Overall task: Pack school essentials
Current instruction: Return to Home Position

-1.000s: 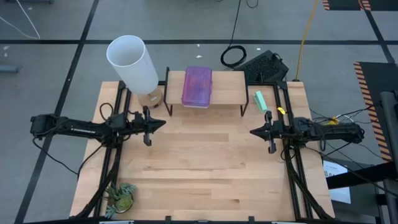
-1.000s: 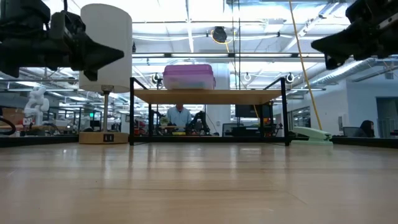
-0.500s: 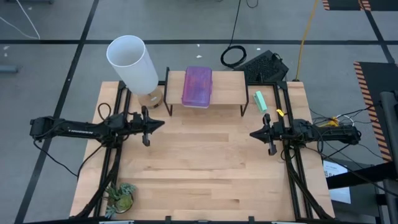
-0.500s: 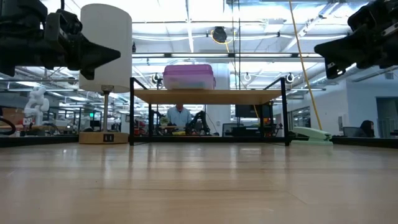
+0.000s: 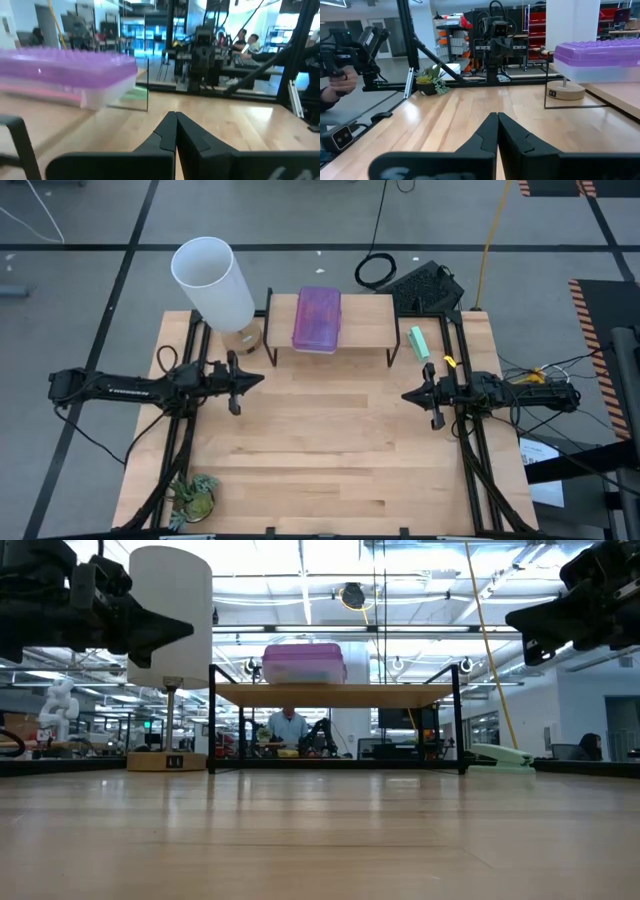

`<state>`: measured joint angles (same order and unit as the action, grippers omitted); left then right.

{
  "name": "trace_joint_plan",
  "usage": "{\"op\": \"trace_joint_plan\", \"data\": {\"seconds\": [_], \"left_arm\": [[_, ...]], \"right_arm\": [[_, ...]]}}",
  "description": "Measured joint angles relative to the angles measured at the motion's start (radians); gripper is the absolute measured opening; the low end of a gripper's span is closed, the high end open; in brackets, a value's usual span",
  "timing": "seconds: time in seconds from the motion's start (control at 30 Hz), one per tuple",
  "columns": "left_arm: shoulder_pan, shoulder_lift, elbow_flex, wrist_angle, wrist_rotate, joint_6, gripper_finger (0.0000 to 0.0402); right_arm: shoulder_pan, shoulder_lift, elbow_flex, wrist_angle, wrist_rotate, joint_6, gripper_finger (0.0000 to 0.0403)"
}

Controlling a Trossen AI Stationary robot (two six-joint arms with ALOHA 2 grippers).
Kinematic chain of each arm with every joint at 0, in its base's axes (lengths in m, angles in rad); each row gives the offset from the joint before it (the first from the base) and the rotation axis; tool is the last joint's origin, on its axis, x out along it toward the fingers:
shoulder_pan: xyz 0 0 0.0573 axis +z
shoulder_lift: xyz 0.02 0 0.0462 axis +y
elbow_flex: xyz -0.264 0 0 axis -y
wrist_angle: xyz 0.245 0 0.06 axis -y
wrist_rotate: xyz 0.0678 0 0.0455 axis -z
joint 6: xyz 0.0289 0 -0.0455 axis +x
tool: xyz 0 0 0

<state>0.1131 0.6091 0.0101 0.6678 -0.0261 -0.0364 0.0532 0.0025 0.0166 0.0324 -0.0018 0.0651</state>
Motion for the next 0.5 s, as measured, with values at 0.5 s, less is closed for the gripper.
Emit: {"op": "trace_joint_plan", "data": {"seconds": [0.5], "left_arm": [[0.001, -0.523, 0.000, -0.486, -0.027, 0.042, 0.0003]], "right_arm": [[0.000, 0.000, -0.002, -0.008, -0.023, 0.028, 0.0000]]}}
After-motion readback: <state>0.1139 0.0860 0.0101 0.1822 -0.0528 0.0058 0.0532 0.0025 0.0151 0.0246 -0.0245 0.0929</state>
